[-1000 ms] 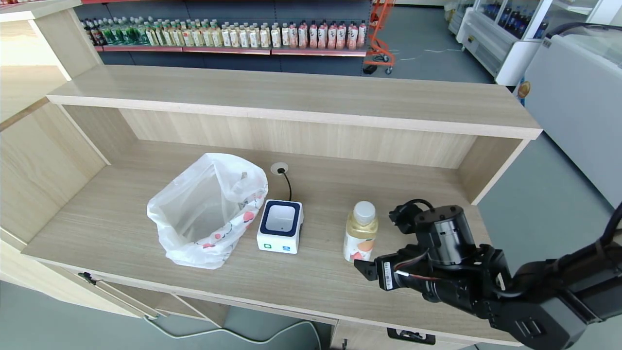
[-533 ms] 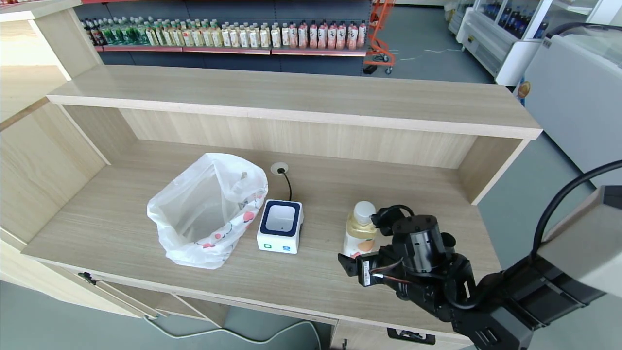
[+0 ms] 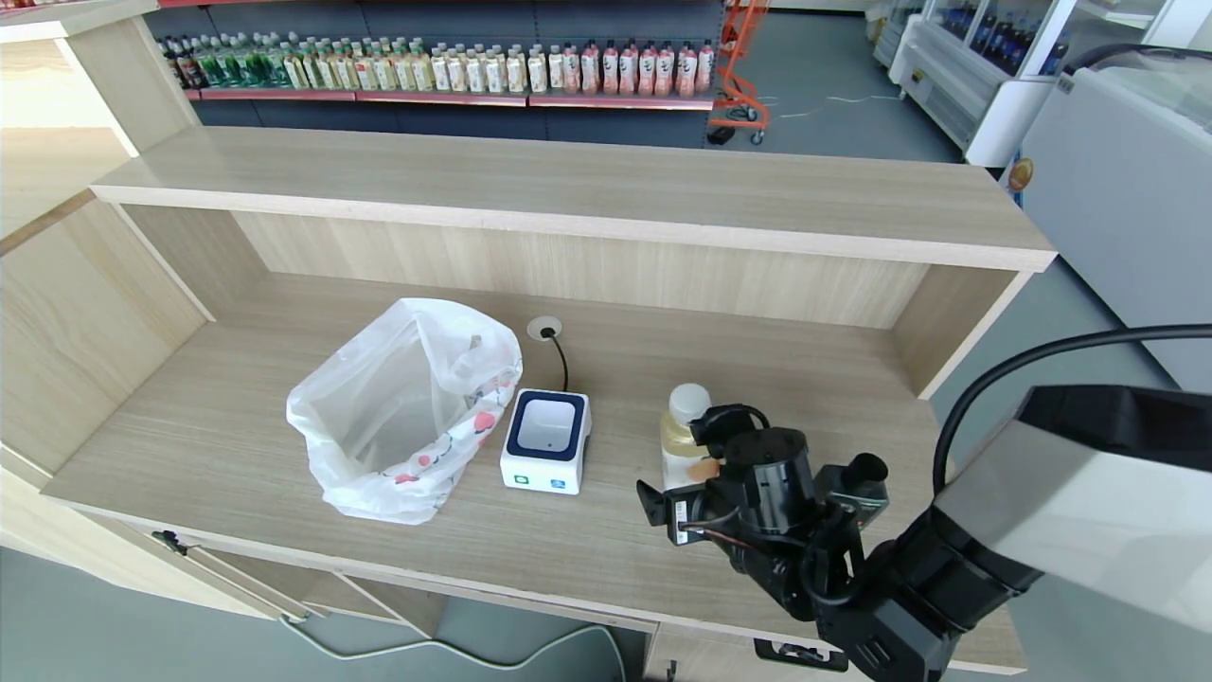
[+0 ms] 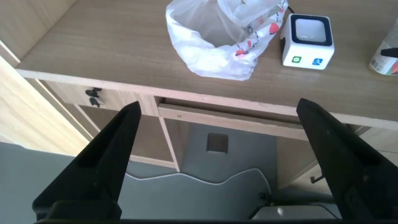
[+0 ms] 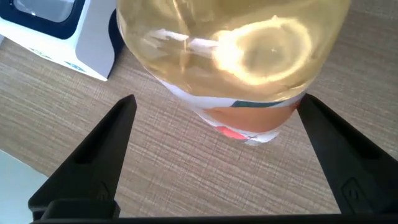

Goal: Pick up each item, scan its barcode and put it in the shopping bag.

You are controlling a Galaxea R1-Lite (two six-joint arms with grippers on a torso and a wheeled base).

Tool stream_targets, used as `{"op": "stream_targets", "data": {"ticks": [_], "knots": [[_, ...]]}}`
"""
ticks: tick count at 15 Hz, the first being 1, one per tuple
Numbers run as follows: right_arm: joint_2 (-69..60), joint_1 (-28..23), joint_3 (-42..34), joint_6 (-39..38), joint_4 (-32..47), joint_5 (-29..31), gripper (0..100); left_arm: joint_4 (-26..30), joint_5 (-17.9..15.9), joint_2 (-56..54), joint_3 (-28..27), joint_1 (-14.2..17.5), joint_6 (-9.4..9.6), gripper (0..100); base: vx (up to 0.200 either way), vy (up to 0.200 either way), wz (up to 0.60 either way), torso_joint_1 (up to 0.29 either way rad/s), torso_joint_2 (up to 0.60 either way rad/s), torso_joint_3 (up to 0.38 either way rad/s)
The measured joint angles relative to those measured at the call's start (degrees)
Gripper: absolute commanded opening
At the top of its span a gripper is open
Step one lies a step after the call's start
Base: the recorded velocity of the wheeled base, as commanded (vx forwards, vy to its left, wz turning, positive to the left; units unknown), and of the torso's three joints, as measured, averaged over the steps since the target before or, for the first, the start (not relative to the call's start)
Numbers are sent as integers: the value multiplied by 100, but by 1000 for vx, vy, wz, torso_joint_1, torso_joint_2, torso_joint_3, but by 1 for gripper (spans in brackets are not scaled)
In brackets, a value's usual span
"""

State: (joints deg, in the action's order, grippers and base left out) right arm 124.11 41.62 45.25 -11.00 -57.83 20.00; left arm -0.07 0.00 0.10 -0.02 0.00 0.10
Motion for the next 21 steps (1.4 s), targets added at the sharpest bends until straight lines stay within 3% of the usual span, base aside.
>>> {"op": "stream_targets", "data": {"ticks": [6, 18, 19, 21], "knots": [[255, -140, 98, 890, -633, 60, 100, 0, 0, 0, 0, 0, 0, 100, 0, 0, 0, 0, 0, 0], [751, -282, 844, 1062, -831, -408, 100, 0, 0, 0, -2, 0, 0, 100, 0, 0, 0, 0, 0, 0], [772, -293, 824, 1078, -1009, -525, 0, 0, 0, 0, -2, 0, 0, 100, 0, 0, 0, 0, 0, 0], [780, -334, 747, 1278, -1209, -641, 0, 0, 0, 0, 0, 0, 0, 100, 0, 0, 0, 0, 0, 0]]}}
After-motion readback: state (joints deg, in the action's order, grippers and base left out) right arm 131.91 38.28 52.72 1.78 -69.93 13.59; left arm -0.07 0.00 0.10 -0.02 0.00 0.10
